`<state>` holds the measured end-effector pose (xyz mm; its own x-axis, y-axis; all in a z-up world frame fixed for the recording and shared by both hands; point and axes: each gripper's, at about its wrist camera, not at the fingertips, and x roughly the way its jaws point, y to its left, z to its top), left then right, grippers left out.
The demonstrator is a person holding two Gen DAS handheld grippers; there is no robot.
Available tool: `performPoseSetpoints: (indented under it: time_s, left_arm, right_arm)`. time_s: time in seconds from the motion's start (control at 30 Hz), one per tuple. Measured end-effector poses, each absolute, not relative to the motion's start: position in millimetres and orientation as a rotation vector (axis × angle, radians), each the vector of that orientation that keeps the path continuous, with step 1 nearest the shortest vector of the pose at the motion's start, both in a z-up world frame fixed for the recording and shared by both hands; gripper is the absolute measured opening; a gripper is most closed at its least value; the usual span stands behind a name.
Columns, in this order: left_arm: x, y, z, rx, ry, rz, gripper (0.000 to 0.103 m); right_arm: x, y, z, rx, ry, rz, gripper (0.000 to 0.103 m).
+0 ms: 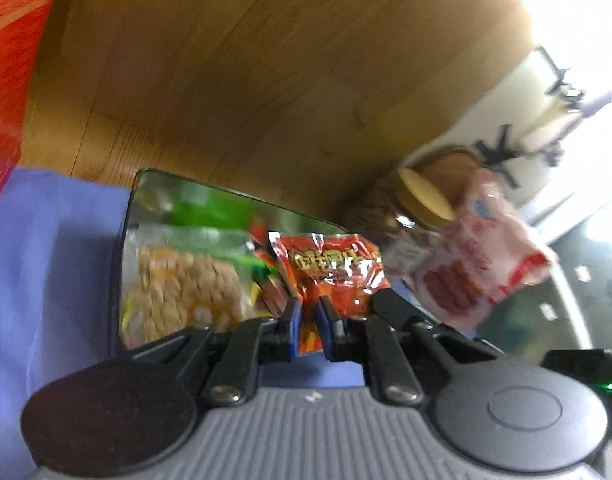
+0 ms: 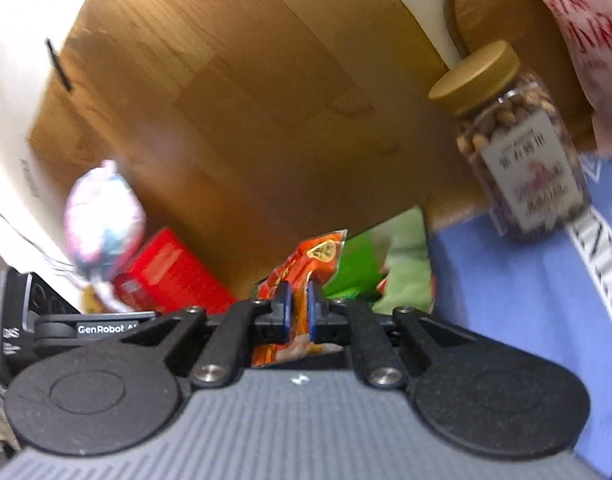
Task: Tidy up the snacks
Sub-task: 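Carry the red pack into the tin and open the left gripper, then move the left gripper toward the green jelly bag and small nut bag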
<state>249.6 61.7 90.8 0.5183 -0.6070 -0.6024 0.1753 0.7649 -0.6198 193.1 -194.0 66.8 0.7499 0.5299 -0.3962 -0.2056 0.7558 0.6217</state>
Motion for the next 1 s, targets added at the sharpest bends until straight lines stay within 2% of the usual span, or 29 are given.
performPoseSetpoints:
  time_s: [0.07,0.17,0.27,0.43,0.53,0.77,1.0]
  left_arm:
    - [267,53,82,-0.511,0.943,-0.474,0.011]
    - [277,40,72,-0.426,0.964,-0.415,0.019]
    - [268,36,76,-0.378,0.945,-0.407,0.021]
    - [213,49,112,-0.339,0.818,-0.423,0.021]
    - [162,51,122,-0.308,0.778,-0.503,0.022]
    - [75,32,81,-0.248,0.870,-0.577,0.022]
    - [41,23,64,-0.253,0.877,-0.538,0.022]
  right_arm:
    - [208,-188,62,0.503,0.606,0.387,0.016]
    - [219,-180,54,0.375,0.626,0.338,0.025]
    - [209,-188,56,0.354,0.590,0.302,0.032]
    - [145,-223,67,0.461,0.527,0.351,0.032]
    - [83,-239,52,0.507,0.537,0.356,0.033]
    - [-12,-225,9,0.392,0.623,0.287,0.034]
    - [-36,-238,1,0.441,0.623,0.273,0.034]
